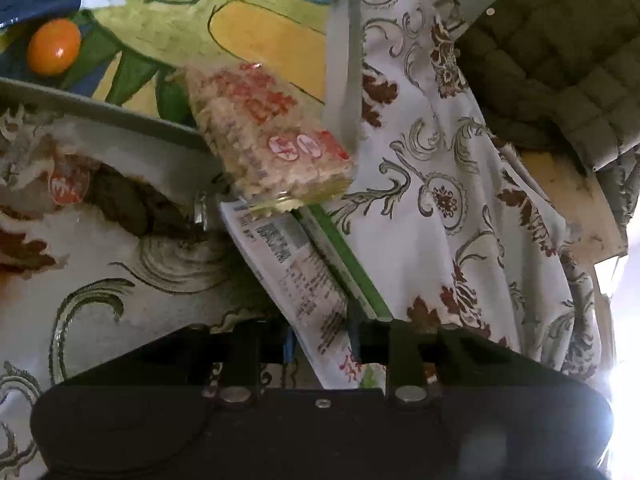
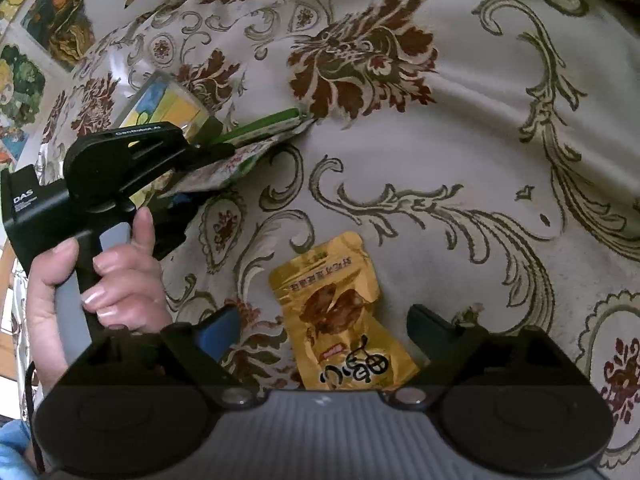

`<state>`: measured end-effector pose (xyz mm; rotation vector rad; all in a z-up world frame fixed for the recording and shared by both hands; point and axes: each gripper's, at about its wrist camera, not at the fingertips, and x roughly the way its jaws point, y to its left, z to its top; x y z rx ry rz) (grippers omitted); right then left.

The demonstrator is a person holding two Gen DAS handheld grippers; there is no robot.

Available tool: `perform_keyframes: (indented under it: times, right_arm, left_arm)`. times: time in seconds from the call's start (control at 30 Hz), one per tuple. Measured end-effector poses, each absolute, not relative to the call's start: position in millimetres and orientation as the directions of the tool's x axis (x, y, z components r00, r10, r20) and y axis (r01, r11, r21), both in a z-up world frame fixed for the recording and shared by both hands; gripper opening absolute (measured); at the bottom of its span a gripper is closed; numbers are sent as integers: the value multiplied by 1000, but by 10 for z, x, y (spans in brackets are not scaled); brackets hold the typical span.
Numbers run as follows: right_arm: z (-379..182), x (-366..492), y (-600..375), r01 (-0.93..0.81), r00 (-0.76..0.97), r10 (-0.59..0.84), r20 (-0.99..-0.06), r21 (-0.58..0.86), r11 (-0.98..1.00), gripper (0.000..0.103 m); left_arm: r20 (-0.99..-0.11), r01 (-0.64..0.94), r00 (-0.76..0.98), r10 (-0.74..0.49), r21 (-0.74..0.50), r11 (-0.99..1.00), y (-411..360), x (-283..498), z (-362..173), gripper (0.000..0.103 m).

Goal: Organize snacks
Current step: 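Grasp the white bean packet with the left tool while the right tool grasps the gold pouch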

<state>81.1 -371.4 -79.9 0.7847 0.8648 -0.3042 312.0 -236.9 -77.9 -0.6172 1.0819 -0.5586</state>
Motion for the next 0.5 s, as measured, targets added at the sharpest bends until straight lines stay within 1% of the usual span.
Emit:
perform_keyframes:
  times: [0.13, 0.2, 0.37, 0.4, 0.5]
  right_arm:
    - [-788, 847, -3662, 517, 611, 54, -789, 451, 727, 93]
    - [-789, 840, -3675, 517, 614, 54, -788, 453, 726, 92]
    - [-798, 838, -3659, 514, 597, 30, -801, 412, 753, 83]
    - [-794, 845, -3633, 510, 590, 18, -807, 389, 767, 82]
    - [-775, 887, -3530, 492, 559, -35, -829, 297, 818, 72]
  left_arm:
    - [-628, 158, 359, -690, -688, 708, -2325, 3138, -694, 15]
    - [-640, 181, 363, -677, -665, 725, -2291, 3117, -631, 14]
    - [-668, 253, 355, -654, -604, 755, -2057, 2969, -493, 14]
    - [-673, 266, 350, -651, -595, 759, -1996, 2927, -480, 14]
    - [-683, 281, 337, -648, -584, 761, -1778, 2785, -464, 12]
